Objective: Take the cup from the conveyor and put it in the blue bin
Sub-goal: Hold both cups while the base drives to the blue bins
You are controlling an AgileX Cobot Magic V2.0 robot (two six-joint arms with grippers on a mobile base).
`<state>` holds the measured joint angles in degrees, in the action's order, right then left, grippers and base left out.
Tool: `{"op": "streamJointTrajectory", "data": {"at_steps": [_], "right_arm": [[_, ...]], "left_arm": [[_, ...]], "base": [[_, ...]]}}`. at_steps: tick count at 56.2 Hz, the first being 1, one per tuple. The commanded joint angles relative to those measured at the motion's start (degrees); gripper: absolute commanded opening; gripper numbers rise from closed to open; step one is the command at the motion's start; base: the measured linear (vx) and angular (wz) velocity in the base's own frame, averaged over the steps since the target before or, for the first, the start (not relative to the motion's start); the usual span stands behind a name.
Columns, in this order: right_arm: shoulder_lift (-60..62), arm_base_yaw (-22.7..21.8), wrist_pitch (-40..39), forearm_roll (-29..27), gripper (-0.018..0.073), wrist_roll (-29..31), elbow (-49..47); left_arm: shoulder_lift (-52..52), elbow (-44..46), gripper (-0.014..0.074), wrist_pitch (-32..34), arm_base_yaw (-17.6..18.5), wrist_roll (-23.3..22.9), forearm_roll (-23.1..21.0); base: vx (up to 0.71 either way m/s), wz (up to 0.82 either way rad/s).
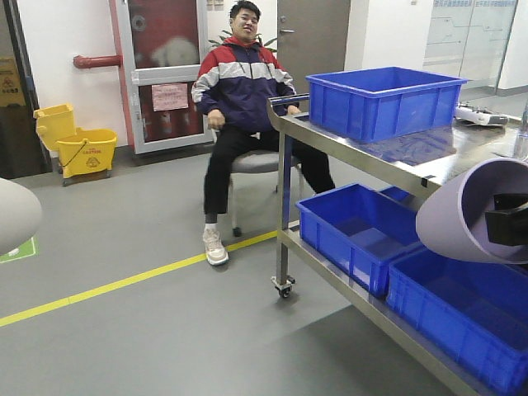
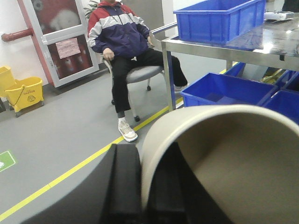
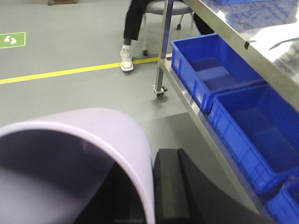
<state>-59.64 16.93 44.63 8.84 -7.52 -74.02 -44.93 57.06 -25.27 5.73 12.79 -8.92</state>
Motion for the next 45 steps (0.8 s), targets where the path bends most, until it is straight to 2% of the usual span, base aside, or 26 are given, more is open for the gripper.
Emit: {"op": "streamJointTrajectory", "data": {"at_steps": [1,23,45], "right_arm": [[0.87,-0.11,-4.81,1.09,-0.0009,0.15,-1.79],[0.87,-0.11,-4.81,1.09,-0.0009,0.15,-1.79],[0.87,-0.11,-4.81,1.09,-0.0009,0.15,-1.79]], "left_arm": [[0.3,1.69,-0.0006,5.6,0.13,-0.18,-0.63],[0.3,1.69,-0.0006,5.6,0.13,-0.18,-0.63],[0.3,1.69,-0.0006,5.6,0.13,-0.18,-0.63]], "base": [[0.35,-0.02],[0.35,-0.23],[0.35,-0.62]]}}
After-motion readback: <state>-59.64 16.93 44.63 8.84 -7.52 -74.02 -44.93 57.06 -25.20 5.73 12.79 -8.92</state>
